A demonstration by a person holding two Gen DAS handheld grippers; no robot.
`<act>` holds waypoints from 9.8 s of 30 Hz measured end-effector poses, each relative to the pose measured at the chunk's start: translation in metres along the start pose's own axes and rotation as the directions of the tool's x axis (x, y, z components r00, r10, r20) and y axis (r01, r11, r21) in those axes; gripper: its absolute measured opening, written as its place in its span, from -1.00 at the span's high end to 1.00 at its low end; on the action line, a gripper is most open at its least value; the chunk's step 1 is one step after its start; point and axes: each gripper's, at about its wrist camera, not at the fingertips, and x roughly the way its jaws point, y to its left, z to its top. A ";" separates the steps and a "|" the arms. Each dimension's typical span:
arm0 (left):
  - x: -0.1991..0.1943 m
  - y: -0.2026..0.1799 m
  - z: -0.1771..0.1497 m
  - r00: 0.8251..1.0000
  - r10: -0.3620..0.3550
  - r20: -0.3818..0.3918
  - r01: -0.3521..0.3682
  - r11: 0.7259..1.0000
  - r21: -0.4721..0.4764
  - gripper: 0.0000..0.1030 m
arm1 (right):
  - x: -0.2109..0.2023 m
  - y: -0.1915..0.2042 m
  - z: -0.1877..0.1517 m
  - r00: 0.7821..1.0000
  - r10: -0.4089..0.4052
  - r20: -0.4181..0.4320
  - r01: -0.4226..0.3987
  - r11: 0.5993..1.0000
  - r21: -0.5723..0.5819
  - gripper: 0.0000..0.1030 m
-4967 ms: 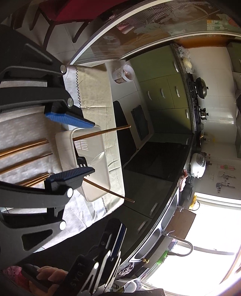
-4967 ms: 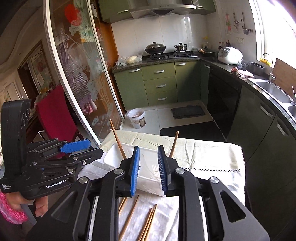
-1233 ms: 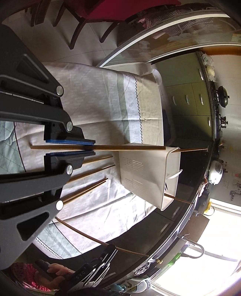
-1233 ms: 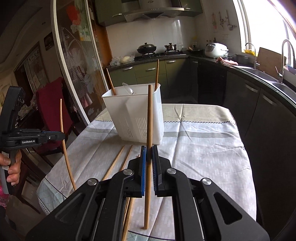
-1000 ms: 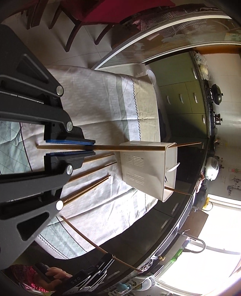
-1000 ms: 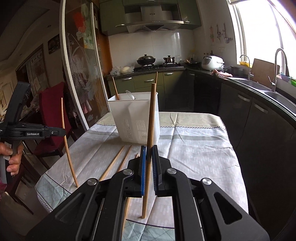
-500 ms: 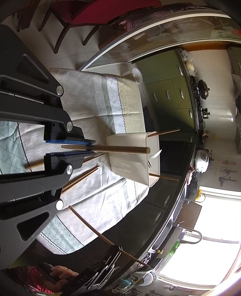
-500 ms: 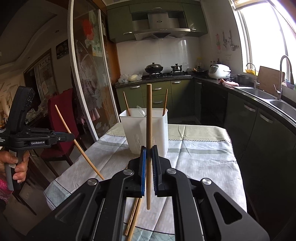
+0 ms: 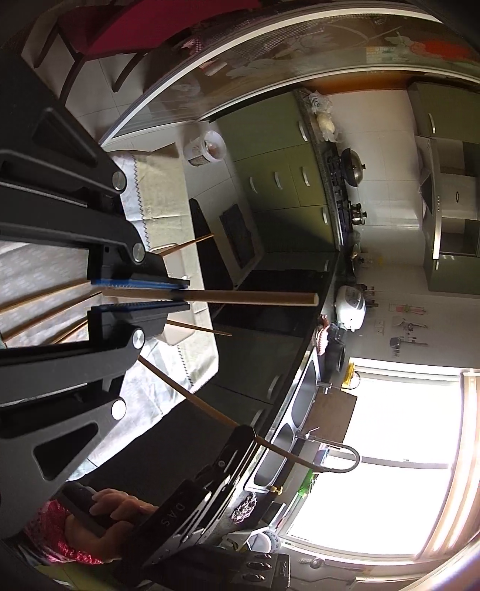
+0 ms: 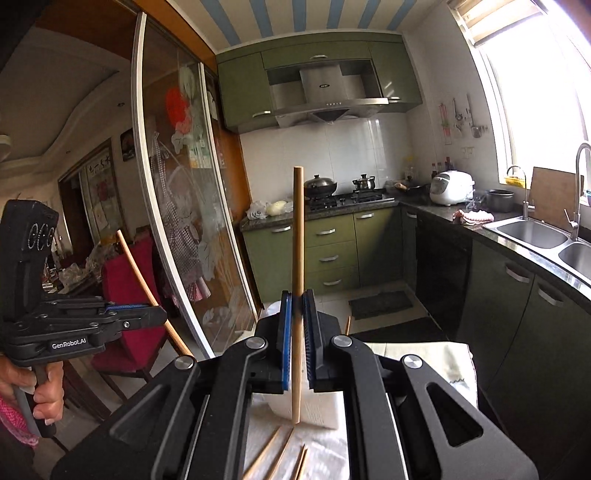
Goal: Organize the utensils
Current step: 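Lift both chopsticks and lower them into the white caddy, then open both tools and move them back down to the chopsticks on the cloth, then grasp a chopstick with the left tool while the right grasps another chopstick, then lift both chopsticks upright and drop them into the white caddy, then lower both open tools to the last chopsticks and close the left tool on one, then lift the chopstick with the left tool while the right grasps the last chopstick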
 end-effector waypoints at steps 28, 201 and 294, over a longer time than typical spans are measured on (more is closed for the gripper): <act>0.159 0.032 -0.028 0.985 0.060 -0.161 -0.070 0.996 -0.051 0.75 | 0.153 -0.024 -0.063 0.974 -0.102 -0.201 0.093 0.994 -0.050 0.75; 0.051 -0.006 0.035 0.989 0.063 0.131 -0.065 0.998 0.006 0.88 | -0.045 -0.028 -0.126 0.979 -0.071 -0.193 0.073 0.997 0.004 0.85; 0.206 -0.014 -0.173 0.818 0.025 -0.575 -0.114 0.986 -0.118 0.89 | -0.082 -0.104 -0.201 0.962 -0.089 -0.258 0.159 0.951 0.267 0.33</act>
